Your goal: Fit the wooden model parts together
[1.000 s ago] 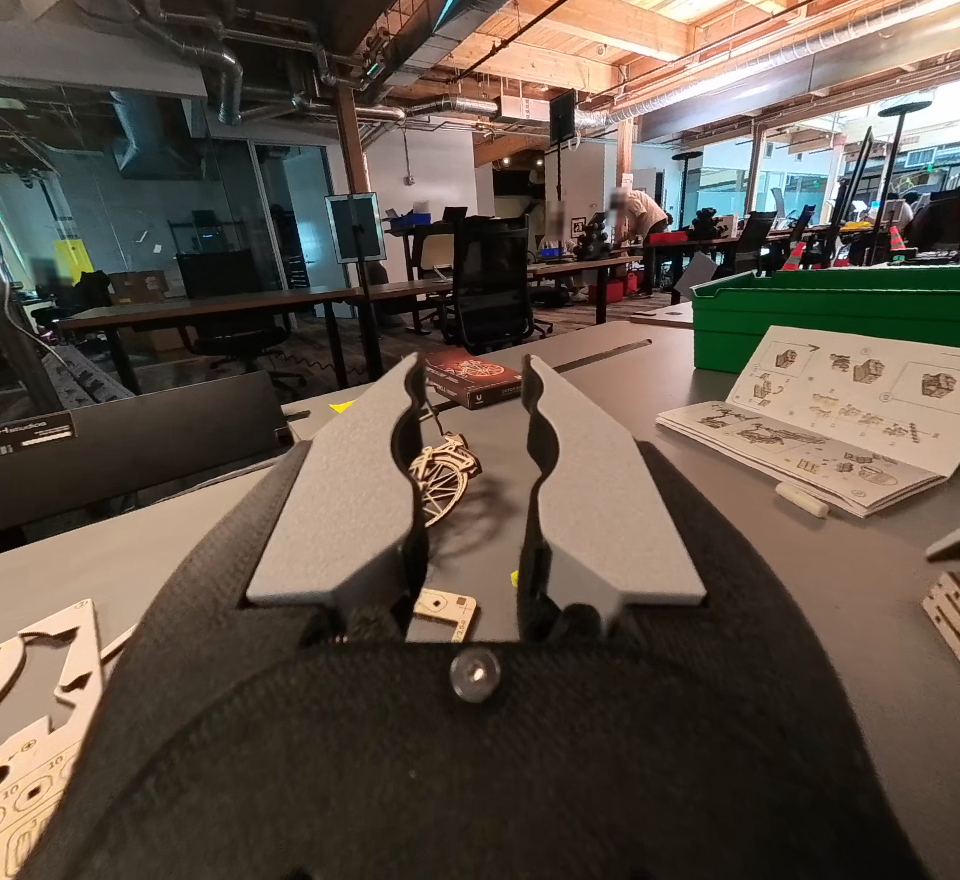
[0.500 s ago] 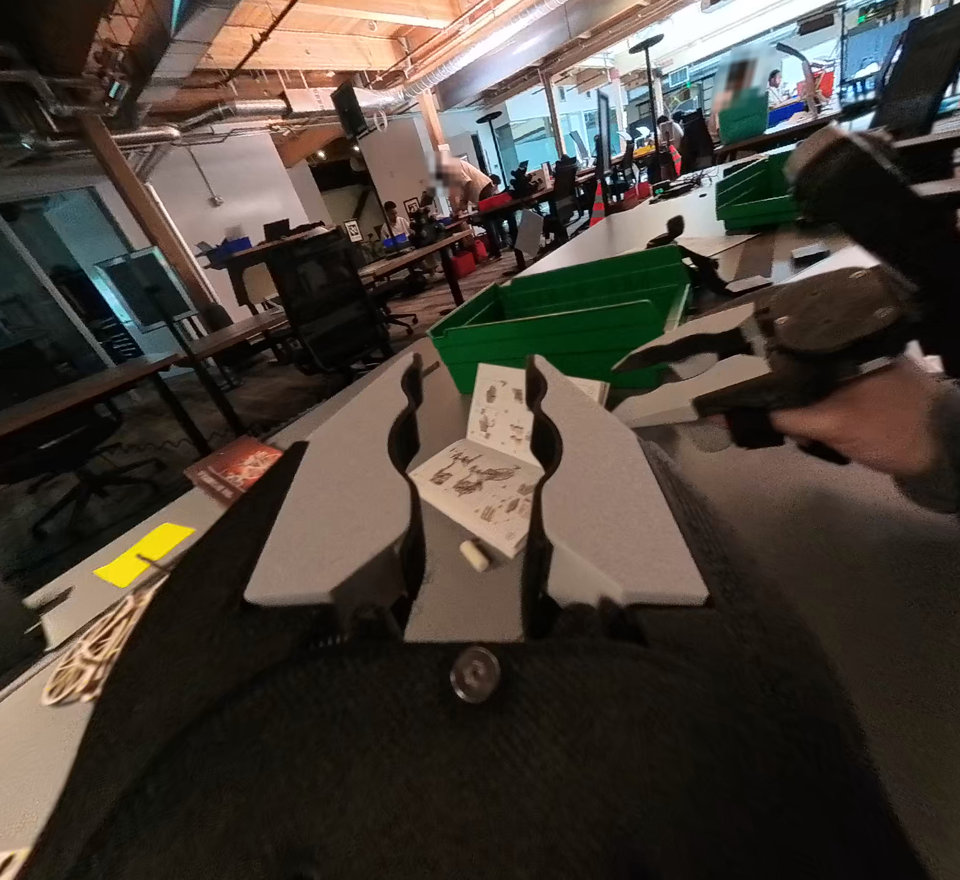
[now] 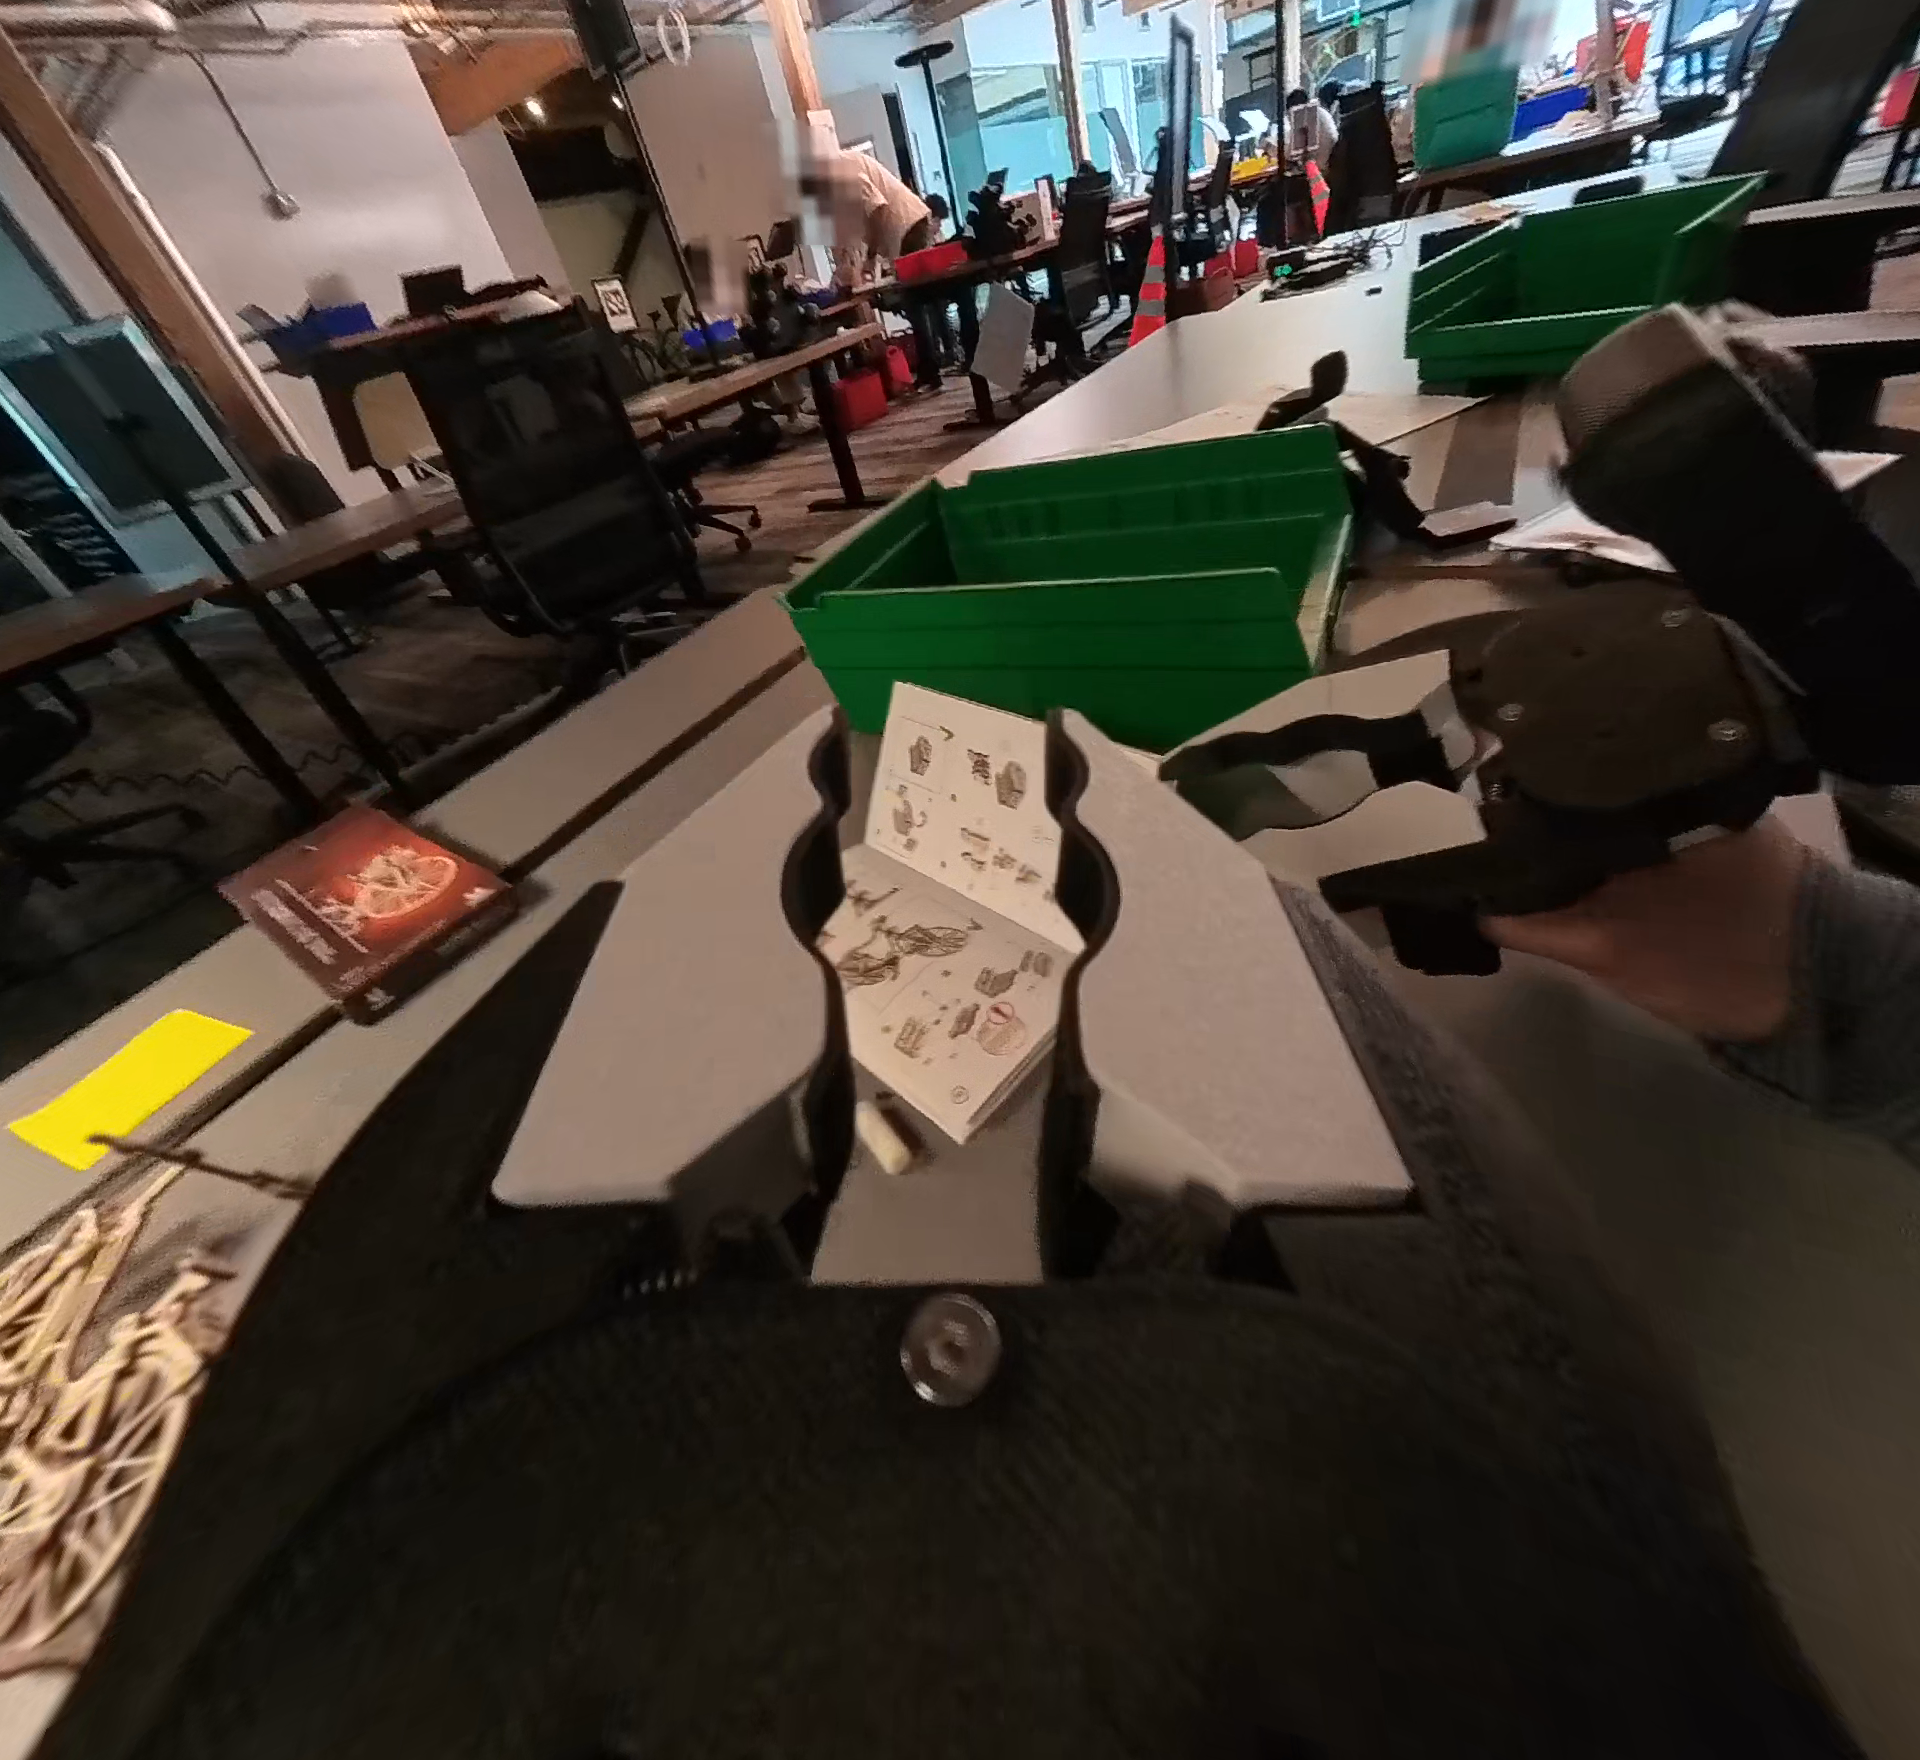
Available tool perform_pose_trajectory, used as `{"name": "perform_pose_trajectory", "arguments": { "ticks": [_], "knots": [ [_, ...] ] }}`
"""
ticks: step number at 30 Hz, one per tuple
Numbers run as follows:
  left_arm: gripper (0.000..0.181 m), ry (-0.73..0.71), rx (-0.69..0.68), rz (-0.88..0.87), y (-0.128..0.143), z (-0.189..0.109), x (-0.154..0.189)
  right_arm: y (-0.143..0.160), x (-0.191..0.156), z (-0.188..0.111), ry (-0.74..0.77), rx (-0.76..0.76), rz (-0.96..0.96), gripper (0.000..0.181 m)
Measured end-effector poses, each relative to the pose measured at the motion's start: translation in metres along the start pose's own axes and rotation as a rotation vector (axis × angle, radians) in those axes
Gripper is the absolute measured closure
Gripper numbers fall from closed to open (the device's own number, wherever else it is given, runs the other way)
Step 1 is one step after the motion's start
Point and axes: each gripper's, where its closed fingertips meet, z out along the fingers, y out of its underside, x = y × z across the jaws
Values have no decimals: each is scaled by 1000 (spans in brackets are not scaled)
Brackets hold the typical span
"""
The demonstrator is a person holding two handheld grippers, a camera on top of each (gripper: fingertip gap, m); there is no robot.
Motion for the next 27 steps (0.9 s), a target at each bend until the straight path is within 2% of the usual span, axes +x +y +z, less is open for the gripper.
{"name": "perform_pose_trajectory", "arguments": {
  "ticks": [3, 7, 9, 17, 20, 25, 27],
  "knots": [
    [145, 65, -38, -74, 6, 12, 2, -3, 2, 5, -1, -4, 4, 144],
    [158, 154, 24, -178, -1, 26, -3, -8, 7, 15, 22, -37, -6, 172],
    [160, 170, -31, -238, 8, 37, -11, -10, 6, 21, 23, -36, -22, 180],
    [161, 374, -294, -587, 49, 73, -8, -12, 0, 26, 81, 1, -145, 181],
    [149, 393, -382, -725, 67, 84, -12, -9, -1, 27, 97, -9, -197, 181],
    [133, 477, -405, -997, 77, 99, -11, -10, -6, 28, 117, -11, -272, 181],
    [145, 472, -432, -1030, 85, 103, -10, -10, -7, 29, 119, -15, -291, 181]
  ]
}}
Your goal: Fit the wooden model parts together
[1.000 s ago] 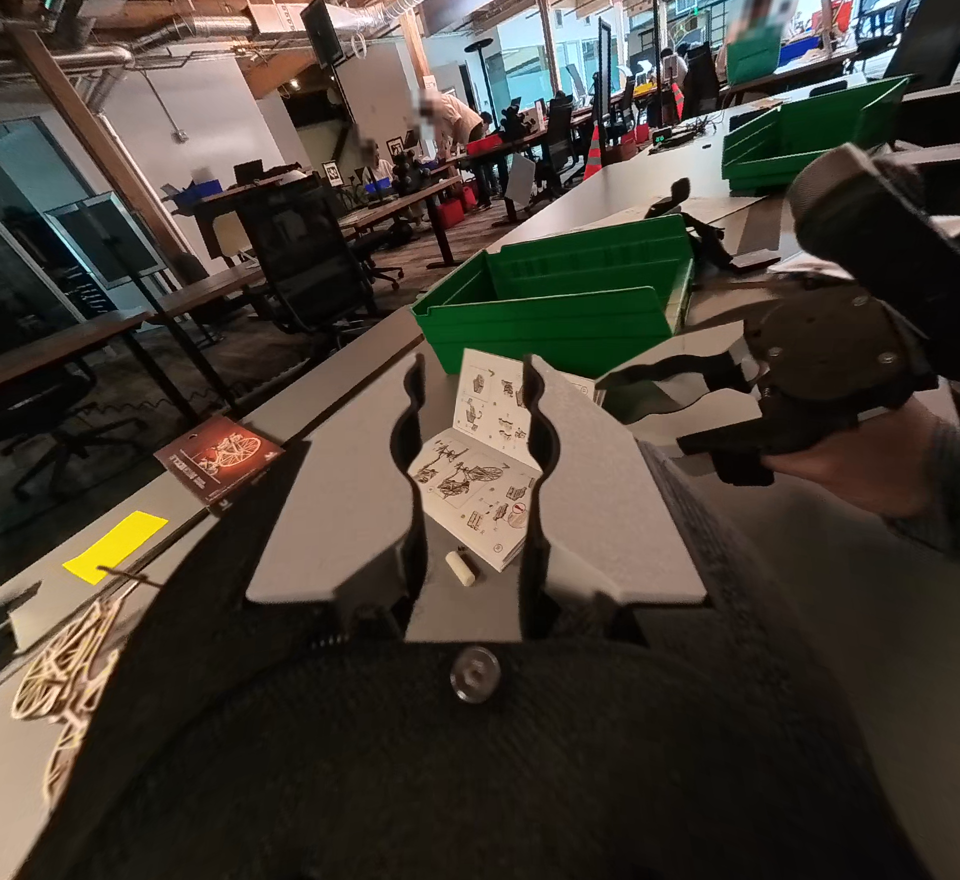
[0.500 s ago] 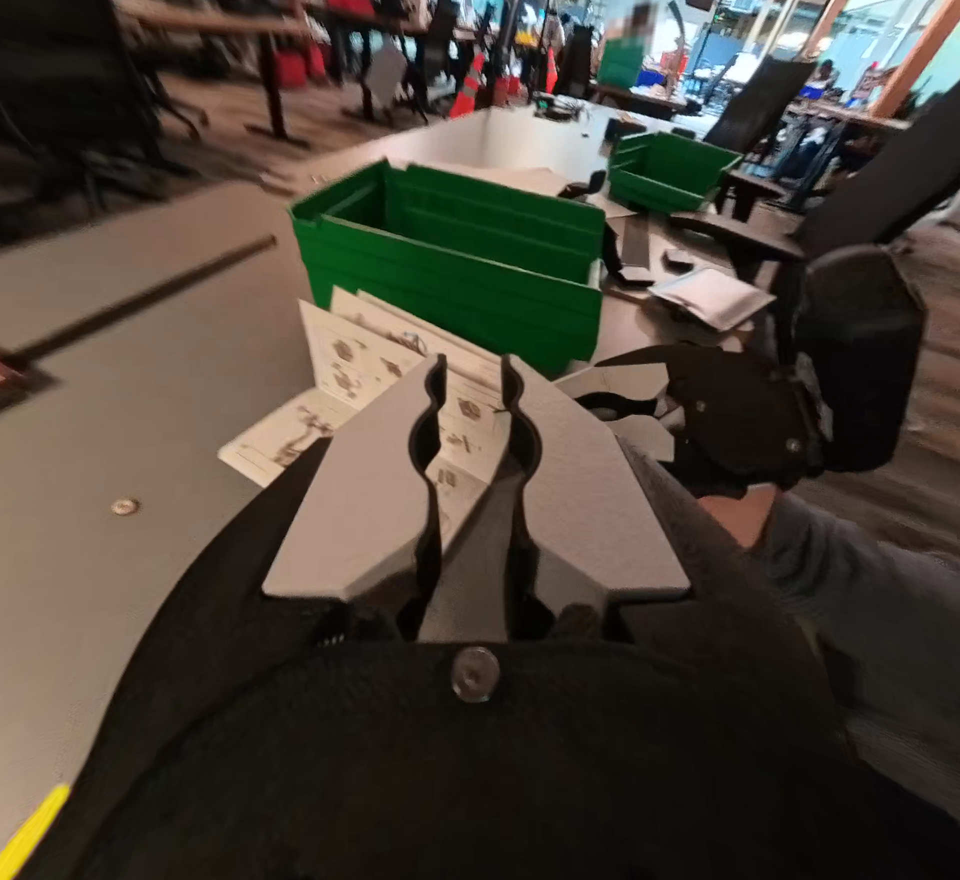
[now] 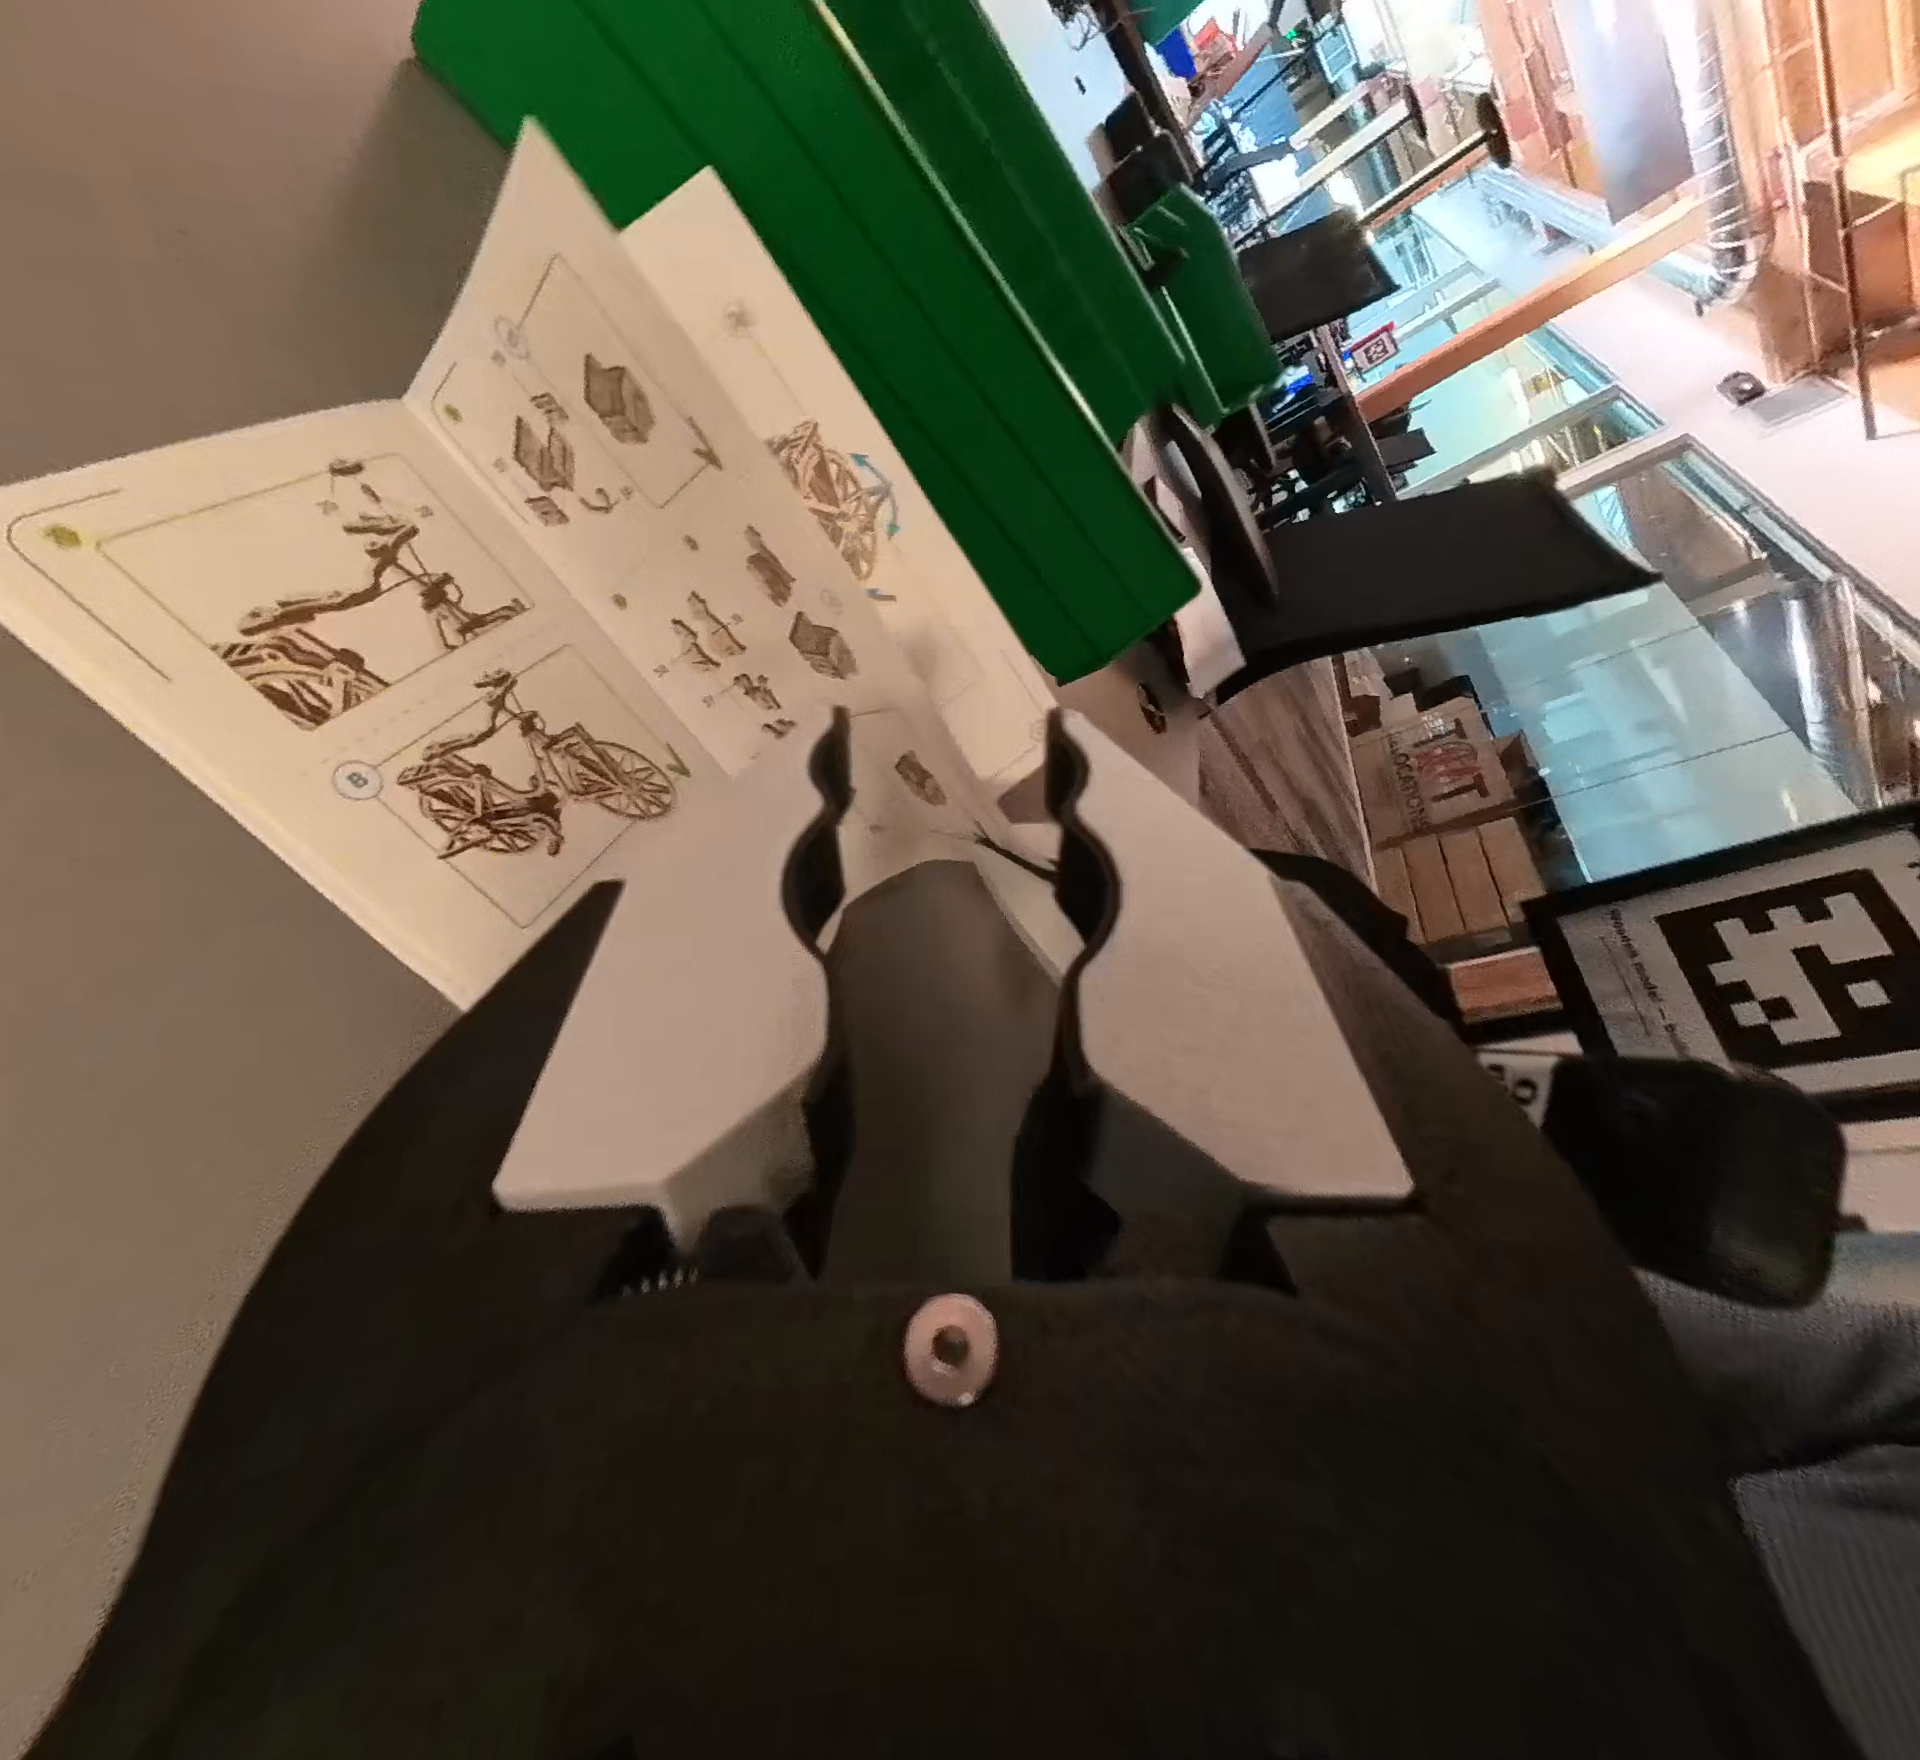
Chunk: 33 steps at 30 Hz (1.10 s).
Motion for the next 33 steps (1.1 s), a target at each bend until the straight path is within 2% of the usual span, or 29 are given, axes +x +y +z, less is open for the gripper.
{"name": "perform_pose_trajectory", "arguments": {
  "ticks": [2, 8, 12, 19, 25, 29, 33],
  "knots": [
    [154, 5, 12, -27, 0, 1, -3, 0, -1, 0, -2, -1, -9, 181],
    [158, 76, -1, -102, 5, 7, 0, 0, -2, 0, -7, 1, -13, 181],
    [181, 78, -12, -120, 7, 12, -2, 0, -2, 0, -8, 4, -6, 181],
    [181, 199, -3, -182, 5, 18, 10, 3, 2, 0, -21, 1, 56, 178],
    [181, 205, -7, -168, 7, 29, 11, 10, 8, 1, -29, -11, 140, 165],
    [181, 142, -12, -102, 9, 29, 9, 10, 10, 0, -31, 0, 166, 161],
    [147, 188, -33, -75, 10, 26, 26, 5, 12, -2, -22, 30, 160, 160]
  ]
}}
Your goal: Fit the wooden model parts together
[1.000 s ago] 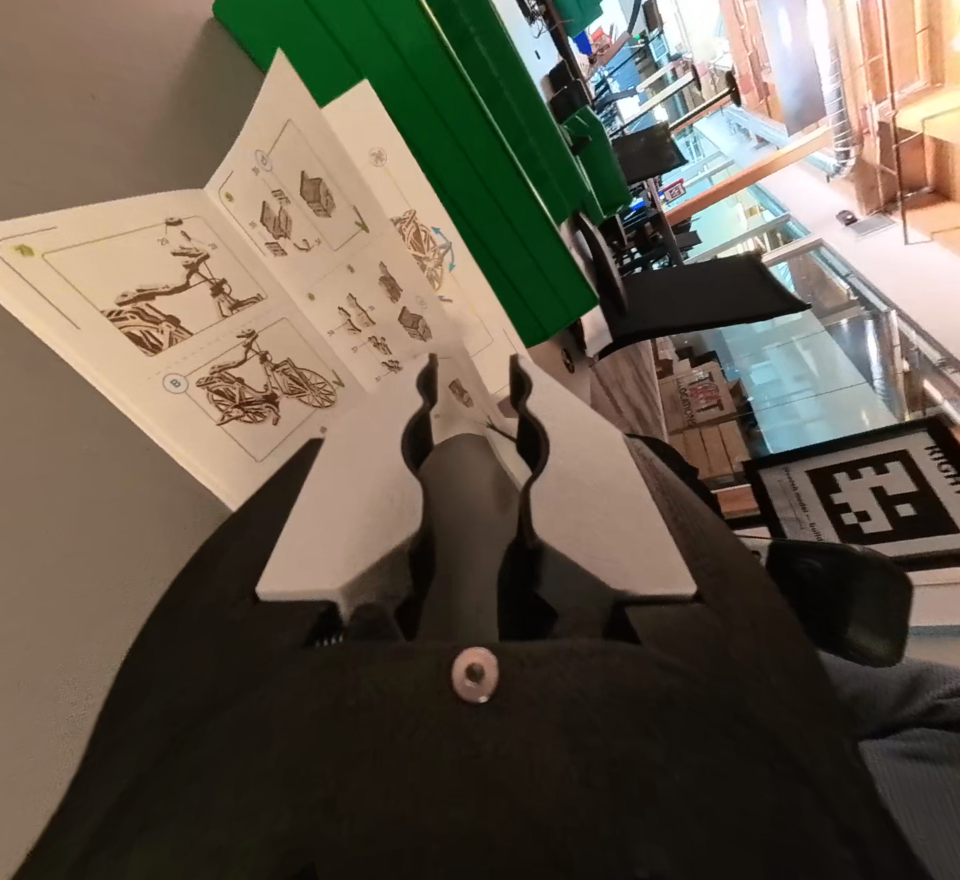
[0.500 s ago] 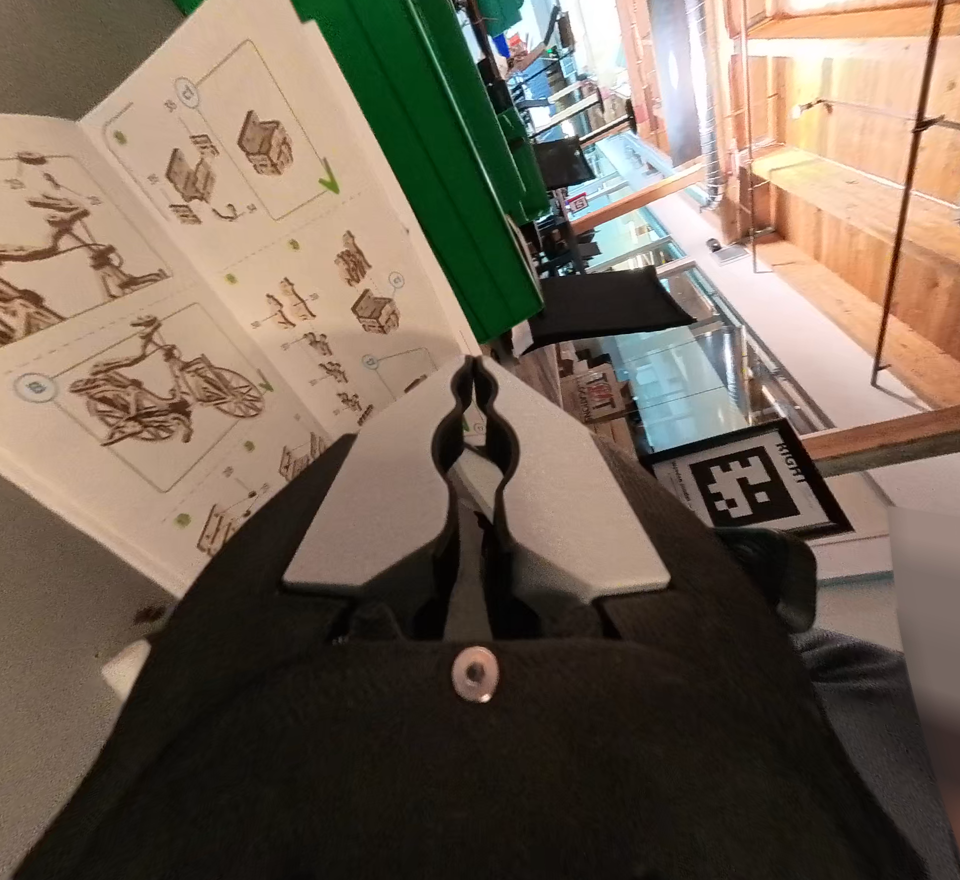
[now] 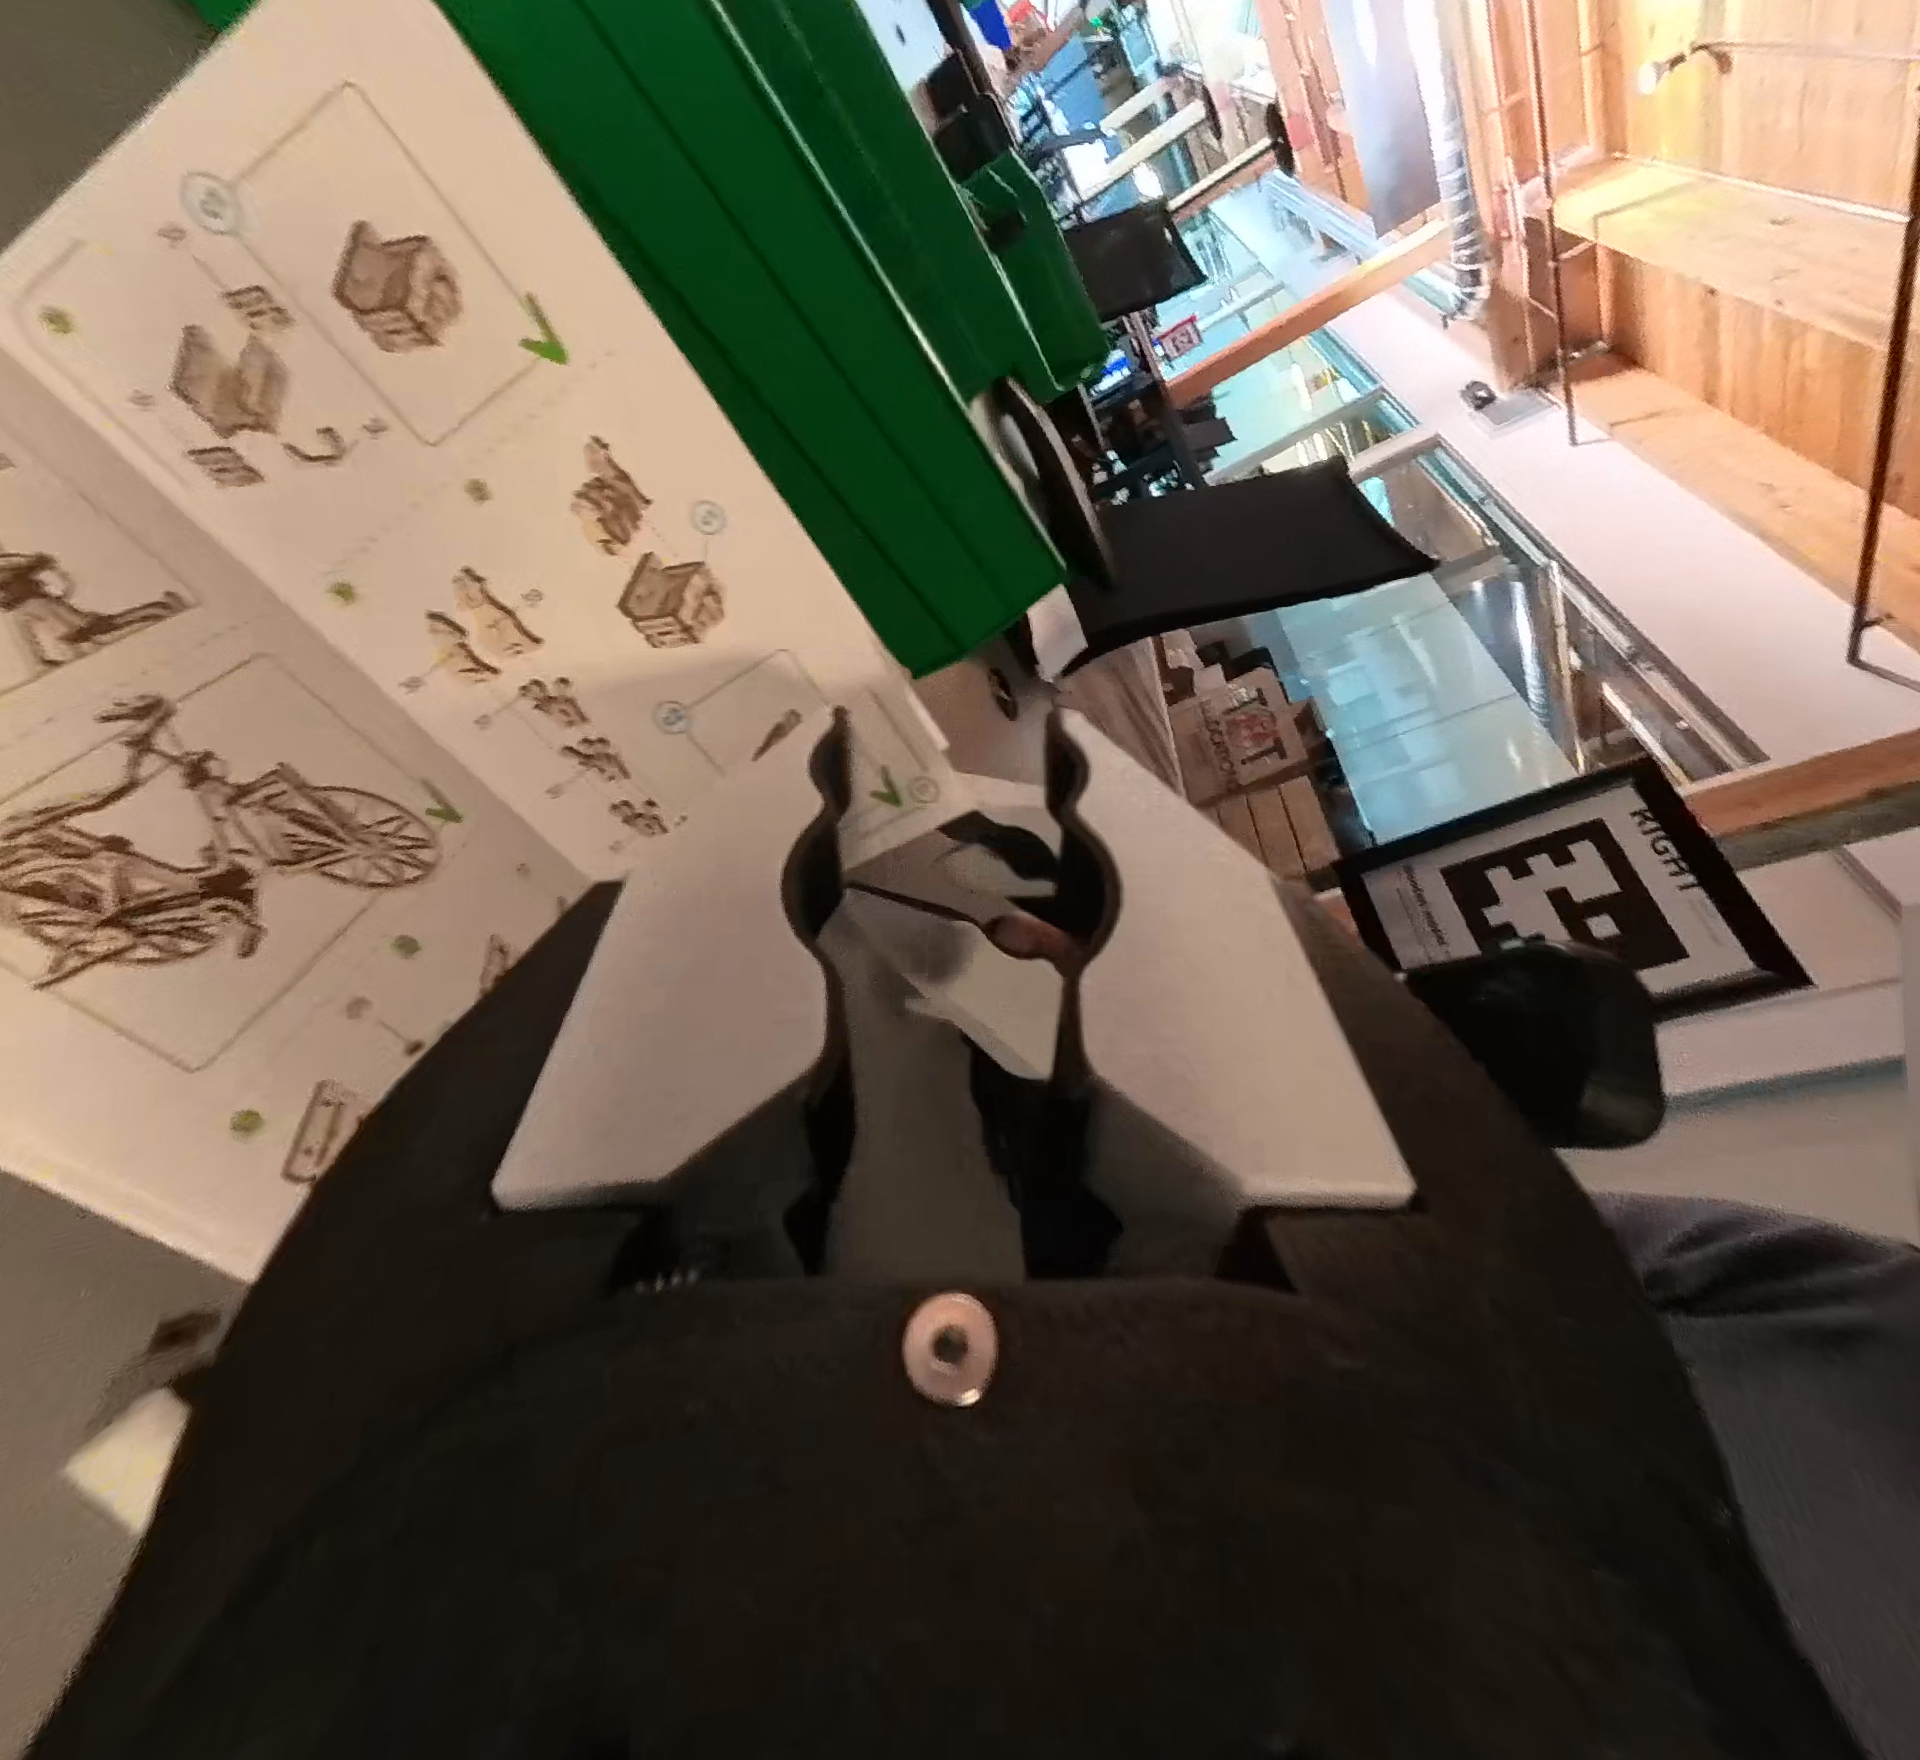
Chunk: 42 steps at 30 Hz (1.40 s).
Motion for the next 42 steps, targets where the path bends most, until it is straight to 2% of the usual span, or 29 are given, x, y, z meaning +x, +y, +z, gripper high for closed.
{"name": "perform_pose_trajectory", "arguments": {
  "ticks": [1, 9, 15, 24, 30, 33, 36, 42],
  "knots": [
    [138, 2, -15, -3, 2, 1, 2, -1, 0, 0, 1, 3, -6, 160],
    [146, -89, -47, 8, 8, 8, -13, -2, -2, -1, 0, 6, -22, 161],
    [158, -51, -41, -54, 10, 10, -16, -2, -3, -1, -2, 6, -28, 162],
    [181, 127, -14, -157, 10, 10, -1, 0, 0, -1, -15, 9, 27, 161],
    [181, 111, -11, -132, 11, 10, -4, 1, 2, -1, -23, 14, 63, 161],
    [153, 44, -18, -104, 11, 10, -9, 0, 0, -1, -28, 19, 47, 161],
    [147, -5, -31, -69, 11, 10, -11, -5, -5, -2, -44, 44, 25, 161],
    [172, 64, -34, -96, 12, 11, -3, -5, -3, -2, -40, 46, 30, 160]
  ]
}}
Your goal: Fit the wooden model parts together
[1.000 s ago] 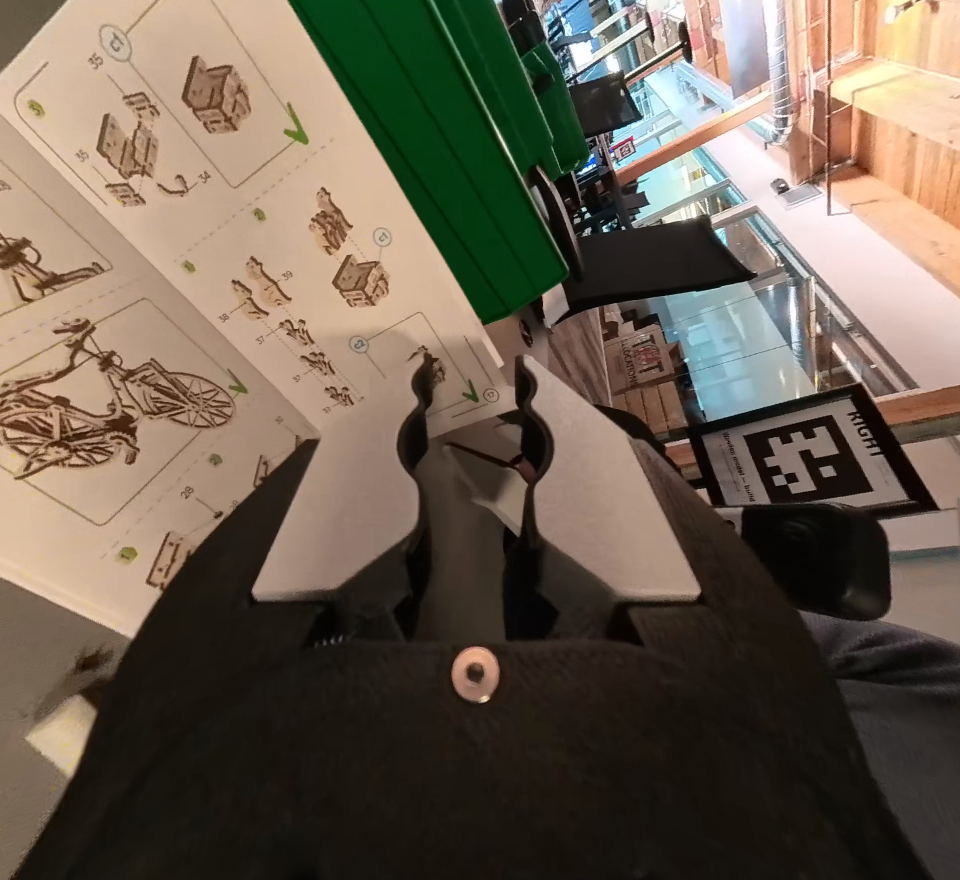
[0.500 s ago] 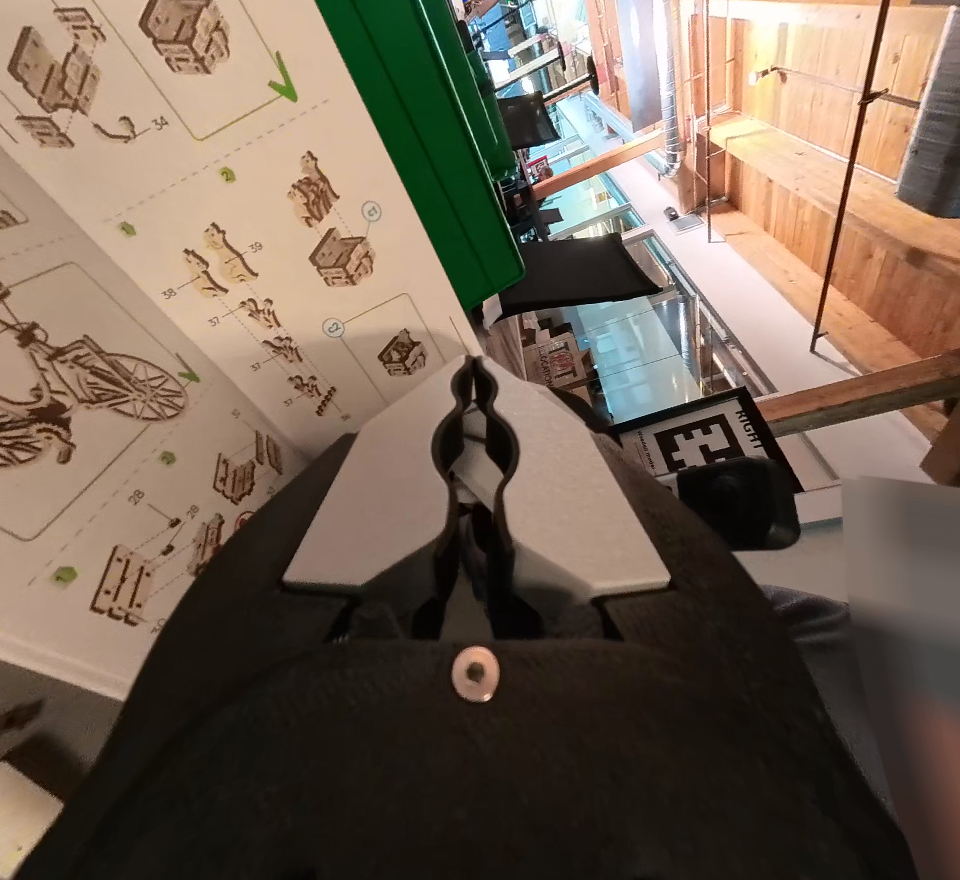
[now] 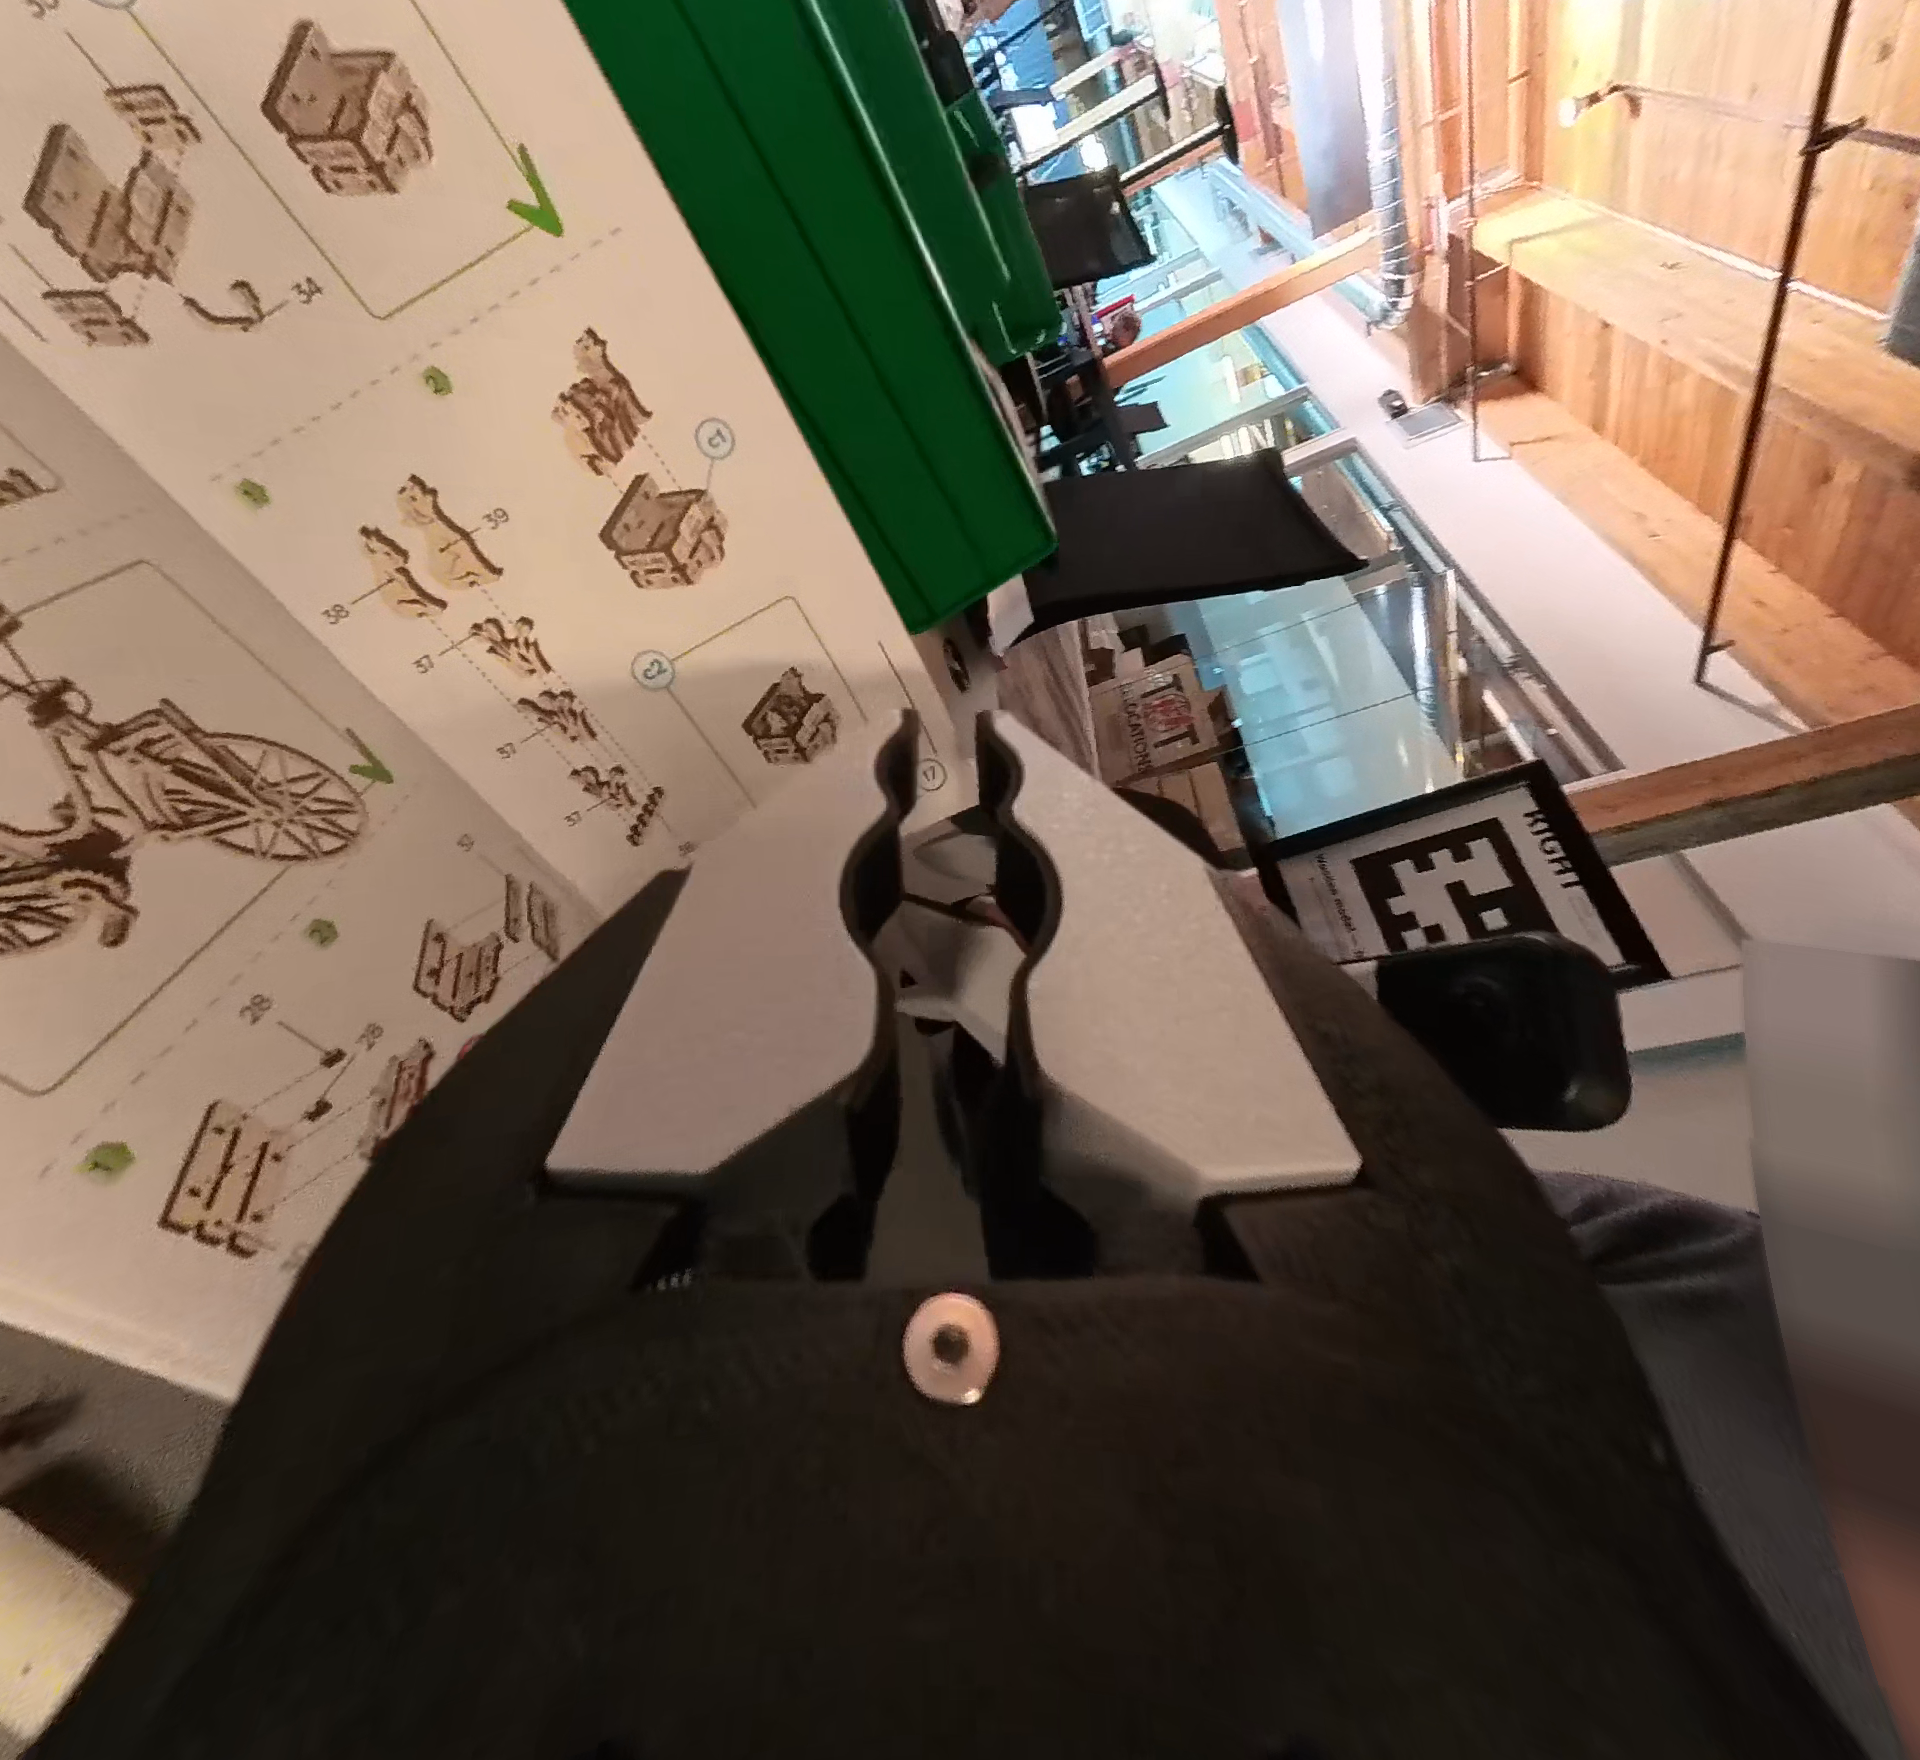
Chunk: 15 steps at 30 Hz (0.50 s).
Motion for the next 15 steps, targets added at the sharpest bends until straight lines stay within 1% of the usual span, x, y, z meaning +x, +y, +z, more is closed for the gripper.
{"name": "perform_pose_trajectory", "arguments": {
  "ticks": [2, 12, 13, 15],
  "knots": [
    [181, 22, 9, -10, 0, -1, 0, 0, 0, 0, -4, 3, 7, 160],
    [181, 62, 3, -49, 5, -3, -2, -1, -1, 0, -13, 8, 13, 160],
    [180, 55, 2, -38, 5, -3, -3, -1, -1, 0, -13, 9, 12, 160],
    [160, 24, 6, -15, 3, -4, -4, -1, -2, 1, -17, 9, 8, 160]
  ]
}}
